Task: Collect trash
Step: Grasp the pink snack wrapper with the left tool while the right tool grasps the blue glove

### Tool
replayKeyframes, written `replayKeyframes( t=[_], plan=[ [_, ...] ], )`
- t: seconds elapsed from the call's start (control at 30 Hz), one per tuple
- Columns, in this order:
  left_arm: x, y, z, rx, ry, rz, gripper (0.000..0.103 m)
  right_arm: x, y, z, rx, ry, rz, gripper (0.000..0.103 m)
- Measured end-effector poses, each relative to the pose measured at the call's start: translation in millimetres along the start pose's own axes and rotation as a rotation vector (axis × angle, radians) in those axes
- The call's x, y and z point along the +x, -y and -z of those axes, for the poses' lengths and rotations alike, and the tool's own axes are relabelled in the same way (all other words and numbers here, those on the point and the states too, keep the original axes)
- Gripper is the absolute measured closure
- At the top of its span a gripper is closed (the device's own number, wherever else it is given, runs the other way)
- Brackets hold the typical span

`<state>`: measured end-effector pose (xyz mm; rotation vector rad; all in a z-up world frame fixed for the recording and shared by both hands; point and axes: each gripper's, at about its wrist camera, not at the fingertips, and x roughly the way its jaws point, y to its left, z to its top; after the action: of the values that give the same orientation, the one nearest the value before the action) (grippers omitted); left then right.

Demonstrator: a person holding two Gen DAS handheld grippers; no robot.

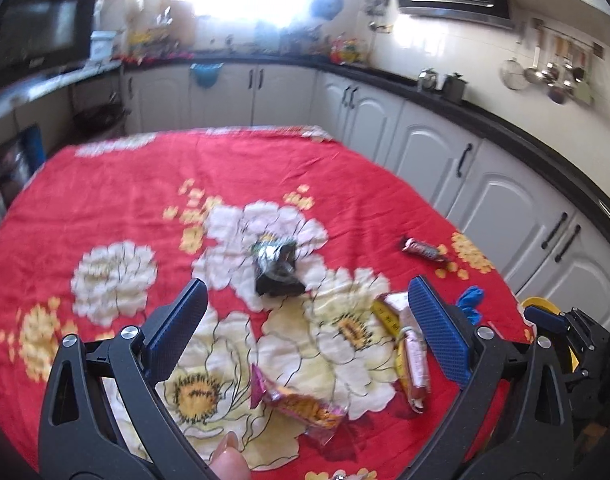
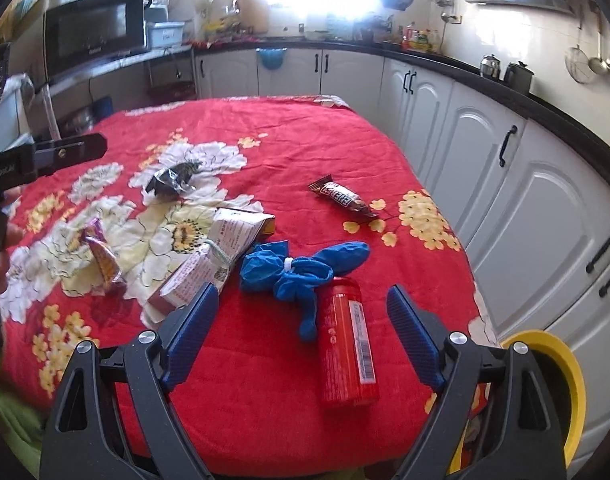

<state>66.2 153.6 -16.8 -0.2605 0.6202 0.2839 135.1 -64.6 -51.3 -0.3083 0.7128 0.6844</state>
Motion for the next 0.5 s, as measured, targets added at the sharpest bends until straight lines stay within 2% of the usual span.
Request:
replayKeyframes(
  t=[0.2,0.37,0.5],
  plan=[
    [18.4,-6.7,21.3,-0.067,-0.102,-0.036,0.011,26.3,-3.3,-8.4,-0.064,-0.046,0.002,0.024],
    [37.4,-5.8,39.4,-0.099,-0.201,-0.03,0.011,44.0,-6.8,-13.6,-0.126,-0.083,0.002,0.026],
    [48.9,-11.6,50.9,-0.128,-0.248,-0.037,0.011,58.1,-7.9,-15.0,-0.164,-0.121,-0.004,0.035]
  ],
)
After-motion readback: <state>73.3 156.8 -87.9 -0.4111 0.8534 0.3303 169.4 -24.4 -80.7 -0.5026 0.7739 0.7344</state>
